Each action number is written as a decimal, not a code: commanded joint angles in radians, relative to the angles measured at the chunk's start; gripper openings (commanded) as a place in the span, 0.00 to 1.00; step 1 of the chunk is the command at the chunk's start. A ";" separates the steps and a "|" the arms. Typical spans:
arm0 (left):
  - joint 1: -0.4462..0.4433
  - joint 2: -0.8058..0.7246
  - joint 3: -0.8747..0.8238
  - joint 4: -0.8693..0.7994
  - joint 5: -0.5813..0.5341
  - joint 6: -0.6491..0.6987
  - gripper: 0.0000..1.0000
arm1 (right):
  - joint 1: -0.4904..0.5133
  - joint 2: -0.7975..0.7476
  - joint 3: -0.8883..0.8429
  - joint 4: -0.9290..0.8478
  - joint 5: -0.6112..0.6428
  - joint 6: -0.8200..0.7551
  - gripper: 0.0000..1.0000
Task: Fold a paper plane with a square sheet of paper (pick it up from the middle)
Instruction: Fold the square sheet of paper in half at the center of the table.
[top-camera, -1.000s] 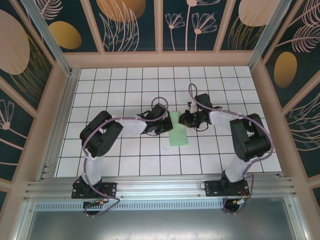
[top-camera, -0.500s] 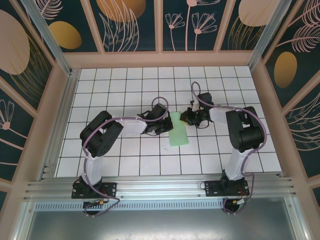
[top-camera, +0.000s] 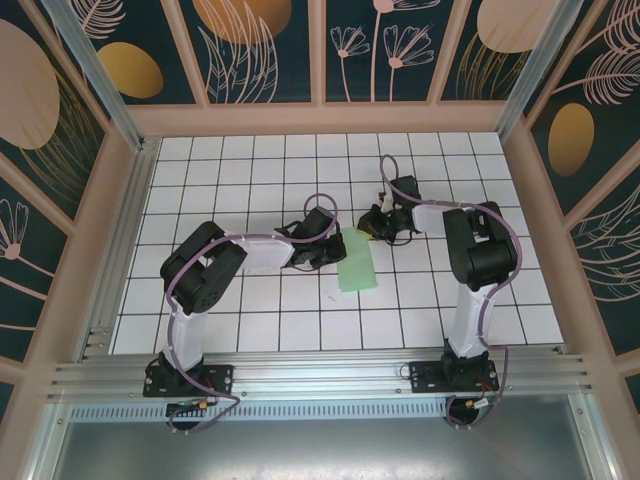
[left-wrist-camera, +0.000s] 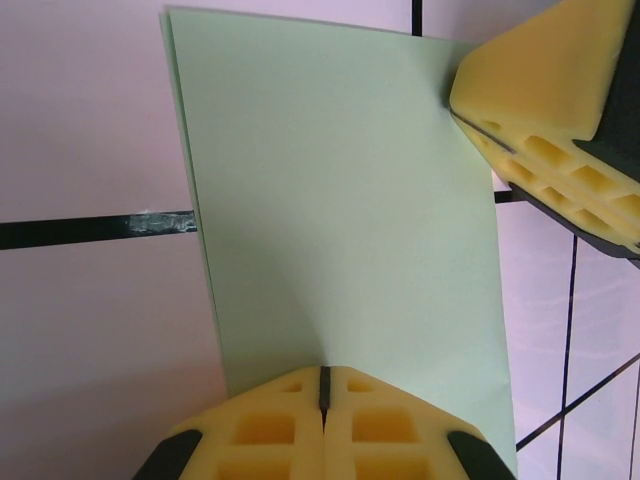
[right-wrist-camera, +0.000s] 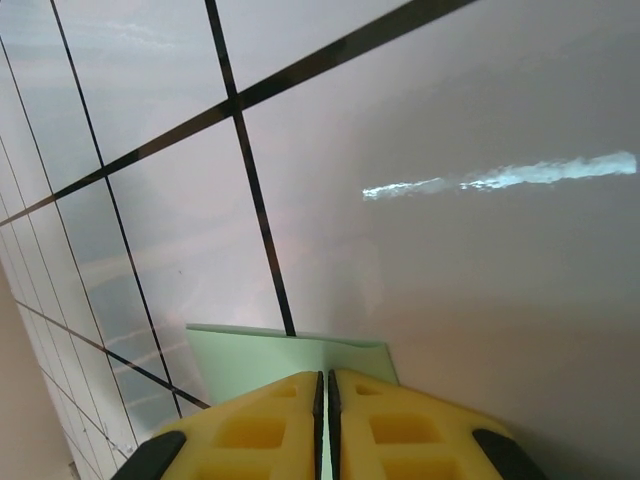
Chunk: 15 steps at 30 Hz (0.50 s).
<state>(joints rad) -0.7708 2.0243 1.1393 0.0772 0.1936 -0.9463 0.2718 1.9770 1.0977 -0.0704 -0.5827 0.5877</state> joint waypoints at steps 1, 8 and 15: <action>0.004 0.104 -0.065 -0.208 -0.092 0.022 0.05 | 0.000 -0.038 0.000 0.016 0.050 0.029 0.15; 0.002 0.106 -0.056 -0.209 -0.092 0.026 0.05 | 0.054 -0.114 -0.015 -0.002 0.016 -0.009 0.16; 0.002 0.106 -0.052 -0.214 -0.097 0.030 0.05 | 0.060 -0.052 -0.024 -0.005 0.036 -0.020 0.16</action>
<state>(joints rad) -0.7712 2.0247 1.1400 0.0761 0.1928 -0.9455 0.3340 1.8992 1.0779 -0.0643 -0.5671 0.5835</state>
